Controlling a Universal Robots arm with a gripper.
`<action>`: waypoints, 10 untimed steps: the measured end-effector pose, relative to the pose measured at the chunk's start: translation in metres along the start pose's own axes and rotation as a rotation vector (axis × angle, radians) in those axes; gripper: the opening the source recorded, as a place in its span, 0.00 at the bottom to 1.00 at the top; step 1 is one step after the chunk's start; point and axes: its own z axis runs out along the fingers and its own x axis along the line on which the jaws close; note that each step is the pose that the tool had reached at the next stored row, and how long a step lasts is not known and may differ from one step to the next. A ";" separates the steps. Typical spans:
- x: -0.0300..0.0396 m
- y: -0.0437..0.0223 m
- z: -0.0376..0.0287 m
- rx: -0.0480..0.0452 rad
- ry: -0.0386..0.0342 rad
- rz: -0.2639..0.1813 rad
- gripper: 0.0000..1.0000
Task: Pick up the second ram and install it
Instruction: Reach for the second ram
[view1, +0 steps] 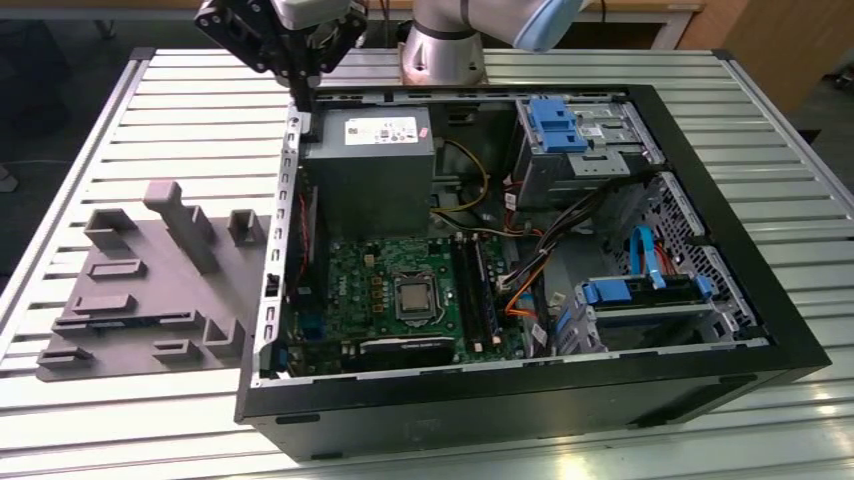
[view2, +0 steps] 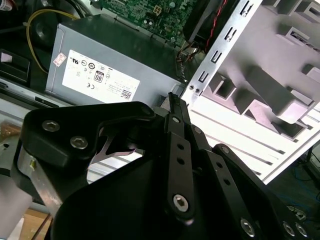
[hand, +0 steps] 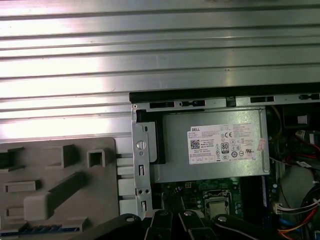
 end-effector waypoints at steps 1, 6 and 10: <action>0.0006 -0.0001 0.0000 0.0000 -0.0001 0.000 0.11; 0.0031 -0.0002 -0.0001 0.0000 -0.0005 0.000 0.11; 0.0057 -0.0004 -0.0002 0.0000 -0.0010 0.000 0.11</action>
